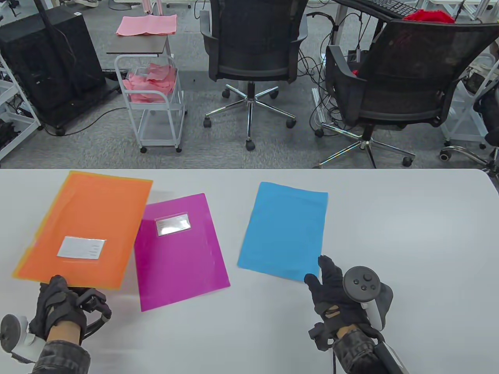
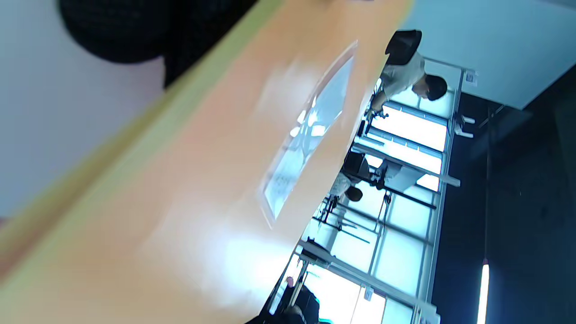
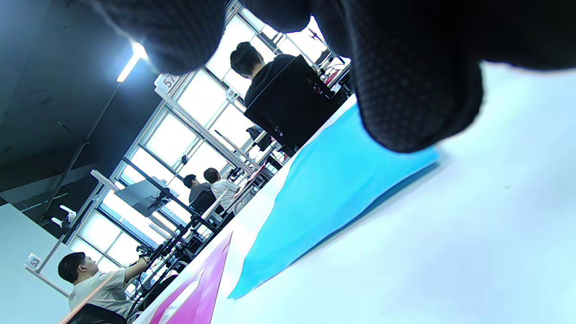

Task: Insert cardstock into L-shaped folders

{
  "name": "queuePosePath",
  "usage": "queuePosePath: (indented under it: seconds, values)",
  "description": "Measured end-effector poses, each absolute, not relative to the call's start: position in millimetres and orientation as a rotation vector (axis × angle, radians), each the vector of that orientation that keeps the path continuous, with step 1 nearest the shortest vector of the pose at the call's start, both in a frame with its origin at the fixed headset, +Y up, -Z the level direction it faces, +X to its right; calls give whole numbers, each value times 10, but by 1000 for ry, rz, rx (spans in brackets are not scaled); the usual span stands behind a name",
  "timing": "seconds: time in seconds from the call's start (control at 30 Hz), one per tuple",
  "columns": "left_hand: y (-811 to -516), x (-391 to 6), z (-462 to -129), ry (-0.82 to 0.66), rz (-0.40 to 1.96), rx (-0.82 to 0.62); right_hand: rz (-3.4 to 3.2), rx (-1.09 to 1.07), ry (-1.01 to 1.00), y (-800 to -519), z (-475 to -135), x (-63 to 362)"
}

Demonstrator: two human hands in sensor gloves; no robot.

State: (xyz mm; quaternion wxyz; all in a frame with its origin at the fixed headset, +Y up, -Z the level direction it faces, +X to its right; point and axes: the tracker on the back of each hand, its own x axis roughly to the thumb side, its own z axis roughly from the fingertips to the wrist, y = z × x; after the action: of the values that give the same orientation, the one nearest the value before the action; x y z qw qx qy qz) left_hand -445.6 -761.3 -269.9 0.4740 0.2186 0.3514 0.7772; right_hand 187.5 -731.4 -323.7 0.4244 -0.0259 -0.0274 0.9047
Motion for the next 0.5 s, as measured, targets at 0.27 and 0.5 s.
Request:
queuePosePath:
  seconds: [0.27,0.5]
  values:
    - [-7753,-4528,-2627,1015,1828,498,2257,-83,-26,-7336,-3241,1879]
    - [-7744,-4508,-2638,985,1872,489,2266,-94,-9,-7336,-3227,1875]
